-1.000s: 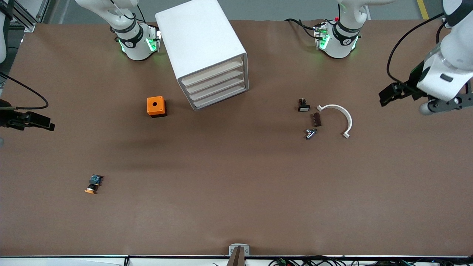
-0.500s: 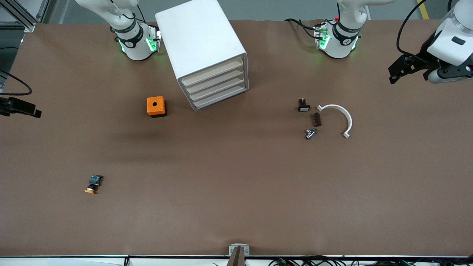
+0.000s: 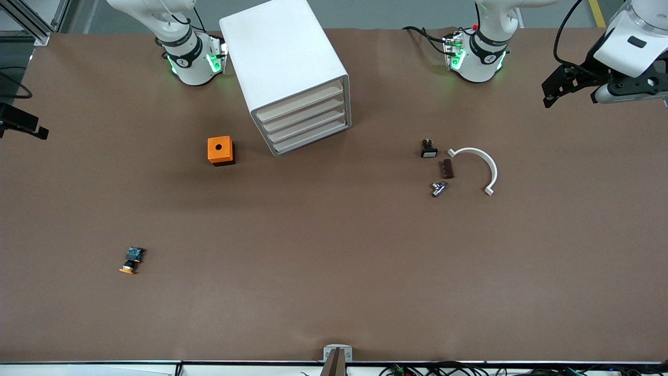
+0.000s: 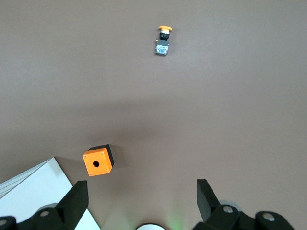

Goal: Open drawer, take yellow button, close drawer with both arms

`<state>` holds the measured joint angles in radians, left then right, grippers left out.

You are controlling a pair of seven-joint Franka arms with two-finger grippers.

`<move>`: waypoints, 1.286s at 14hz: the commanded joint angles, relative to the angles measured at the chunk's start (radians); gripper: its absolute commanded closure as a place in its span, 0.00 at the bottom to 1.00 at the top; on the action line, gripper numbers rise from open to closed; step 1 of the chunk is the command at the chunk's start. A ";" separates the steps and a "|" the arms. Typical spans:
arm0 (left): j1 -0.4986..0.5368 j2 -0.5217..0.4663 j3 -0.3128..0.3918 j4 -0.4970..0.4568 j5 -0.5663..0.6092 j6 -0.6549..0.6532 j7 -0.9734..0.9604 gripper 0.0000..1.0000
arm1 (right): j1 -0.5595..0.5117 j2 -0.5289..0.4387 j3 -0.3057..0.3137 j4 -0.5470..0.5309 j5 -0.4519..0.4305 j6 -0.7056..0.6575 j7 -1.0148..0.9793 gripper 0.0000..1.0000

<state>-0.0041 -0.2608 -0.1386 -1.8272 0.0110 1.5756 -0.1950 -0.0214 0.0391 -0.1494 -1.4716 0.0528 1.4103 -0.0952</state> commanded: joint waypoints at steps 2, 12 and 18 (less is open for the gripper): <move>0.004 -0.038 0.000 -0.038 -0.016 0.021 0.026 0.00 | 0.040 -0.050 0.010 -0.052 -0.048 0.025 -0.009 0.00; 0.016 0.050 0.033 0.081 -0.022 0.032 0.094 0.00 | -0.003 -0.173 0.067 -0.191 -0.041 0.113 -0.001 0.00; 0.015 0.115 0.033 0.151 -0.022 0.024 0.091 0.00 | -0.002 -0.177 0.053 -0.191 -0.039 0.104 -0.003 0.00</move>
<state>0.0029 -0.1667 -0.1028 -1.7115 0.0070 1.6154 -0.1268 -0.0186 -0.1086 -0.0998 -1.6366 0.0172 1.5071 -0.1002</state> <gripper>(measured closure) 0.000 0.000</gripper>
